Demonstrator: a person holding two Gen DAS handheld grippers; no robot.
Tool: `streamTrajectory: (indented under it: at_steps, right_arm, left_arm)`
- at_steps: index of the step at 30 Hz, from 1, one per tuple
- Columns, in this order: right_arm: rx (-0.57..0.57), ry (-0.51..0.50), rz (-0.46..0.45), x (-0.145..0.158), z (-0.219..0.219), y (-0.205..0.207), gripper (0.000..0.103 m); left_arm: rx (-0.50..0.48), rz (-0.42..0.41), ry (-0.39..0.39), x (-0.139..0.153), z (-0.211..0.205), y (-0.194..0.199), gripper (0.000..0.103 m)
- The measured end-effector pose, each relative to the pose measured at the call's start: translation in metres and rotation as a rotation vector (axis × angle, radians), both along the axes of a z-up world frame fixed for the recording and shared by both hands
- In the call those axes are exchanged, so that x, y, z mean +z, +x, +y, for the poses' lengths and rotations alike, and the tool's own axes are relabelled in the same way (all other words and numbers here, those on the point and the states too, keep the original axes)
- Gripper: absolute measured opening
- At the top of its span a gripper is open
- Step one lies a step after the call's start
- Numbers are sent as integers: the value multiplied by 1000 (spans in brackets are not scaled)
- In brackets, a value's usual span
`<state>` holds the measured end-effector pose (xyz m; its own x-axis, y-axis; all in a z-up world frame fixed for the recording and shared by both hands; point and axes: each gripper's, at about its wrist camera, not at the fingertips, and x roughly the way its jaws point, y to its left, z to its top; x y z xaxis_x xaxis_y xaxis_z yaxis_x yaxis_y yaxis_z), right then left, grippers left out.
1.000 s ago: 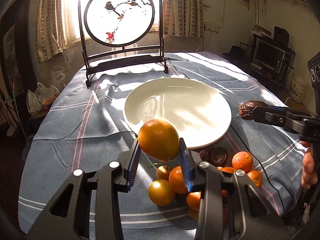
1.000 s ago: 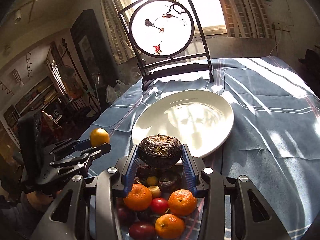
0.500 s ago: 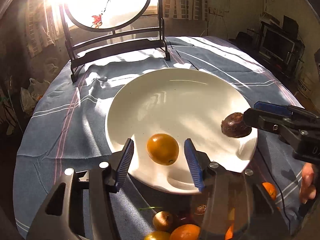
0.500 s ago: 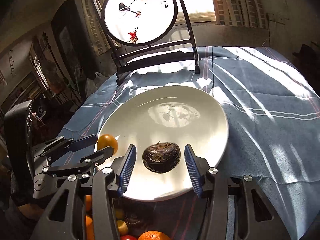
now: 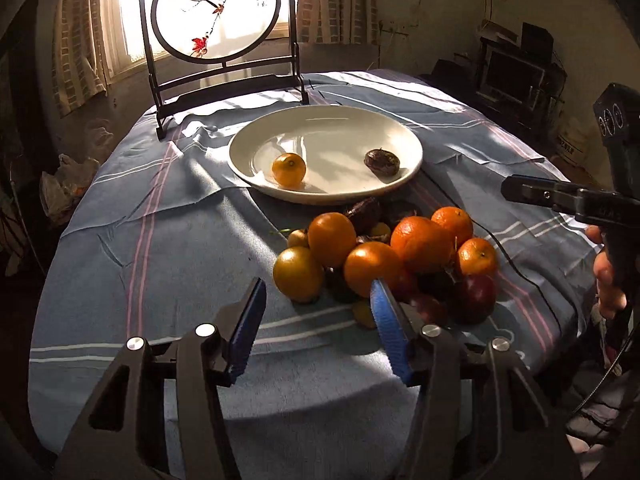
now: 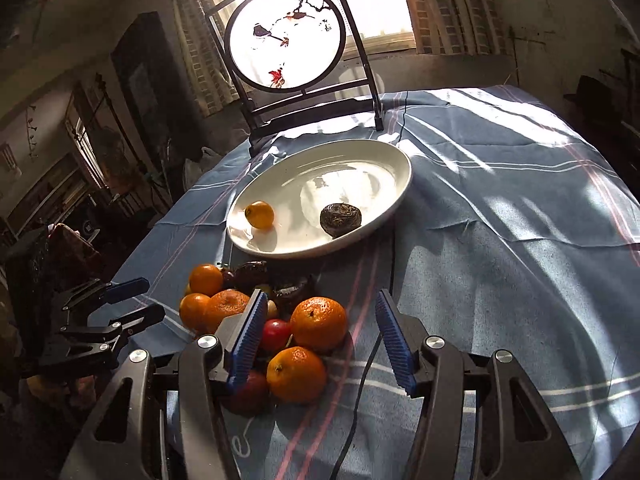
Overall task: Organize fruits
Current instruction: 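Grasp a red plum with the left gripper while the right grasps another red plum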
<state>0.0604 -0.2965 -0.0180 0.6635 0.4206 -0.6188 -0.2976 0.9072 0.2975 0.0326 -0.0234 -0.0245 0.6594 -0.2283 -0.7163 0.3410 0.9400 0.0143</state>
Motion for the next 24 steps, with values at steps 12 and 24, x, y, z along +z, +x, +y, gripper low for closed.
streamTrajectory:
  at_steps: [12,24]
  right_arm:
    - [15,9,15,-8,4,-45,57]
    - [123,-51,33,-26,45,-53,57]
  left_arm:
    - [-63,9,27,-31,-56,-15,41]
    - [8,-75,-13,-6,-27,-38,37]
